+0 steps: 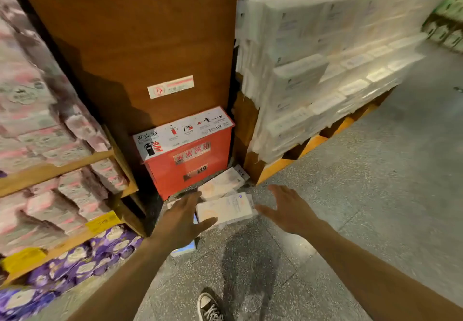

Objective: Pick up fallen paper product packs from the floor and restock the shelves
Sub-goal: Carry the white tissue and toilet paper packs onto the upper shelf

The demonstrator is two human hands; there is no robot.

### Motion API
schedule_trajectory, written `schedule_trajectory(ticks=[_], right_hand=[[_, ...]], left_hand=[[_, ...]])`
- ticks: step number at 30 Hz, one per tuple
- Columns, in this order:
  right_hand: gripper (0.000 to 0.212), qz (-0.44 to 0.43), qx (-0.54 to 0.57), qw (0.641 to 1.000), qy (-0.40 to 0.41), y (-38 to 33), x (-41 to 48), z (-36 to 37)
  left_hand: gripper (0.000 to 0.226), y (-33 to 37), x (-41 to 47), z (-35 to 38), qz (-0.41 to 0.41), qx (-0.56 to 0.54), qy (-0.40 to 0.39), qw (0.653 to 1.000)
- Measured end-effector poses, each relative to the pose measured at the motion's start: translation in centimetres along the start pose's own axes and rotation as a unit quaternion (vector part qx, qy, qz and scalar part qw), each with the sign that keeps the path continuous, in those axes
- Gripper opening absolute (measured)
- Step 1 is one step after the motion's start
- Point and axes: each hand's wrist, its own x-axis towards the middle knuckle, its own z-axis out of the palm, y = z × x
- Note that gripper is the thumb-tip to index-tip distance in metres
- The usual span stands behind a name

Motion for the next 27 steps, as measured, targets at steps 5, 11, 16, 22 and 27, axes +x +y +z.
schedule_trajectory(ticks=[5, 11, 16, 22, 27], right_hand=[[0.082, 0.021, -0.006, 0.999, -0.04, 3.6, 10.4, 4.4], [0.09, 0.024, -0.025, 0.997, -0.074, 10.0, 25.0, 15.0], [0.086, 0.022, -0.049, 0.995, -0.087, 16.8, 38.3, 27.5], [0.086, 0.042, -0.025, 0.993, -0.111, 23.3, 50.6, 41.3], [0.103, 0.053, 0.016, 0.988, -0.142, 27.2, 56.9, 50.1]], left_hand=[[0.129, -3.6, 8.1, 5.5, -0.036, -0.002, -0.04, 0.999], [0.143, -11.1, 18.7, 19.1, -0.088, 0.016, -0.074, 0.993], [0.146, -19.4, 28.6, 33.6, -0.163, 0.006, -0.056, 0.985], [0.106, -27.1, 36.4, 49.0, -0.271, -0.039, -0.041, 0.961], [0.108, -31.0, 39.3, 57.0, -0.368, -0.086, -0.014, 0.926]])
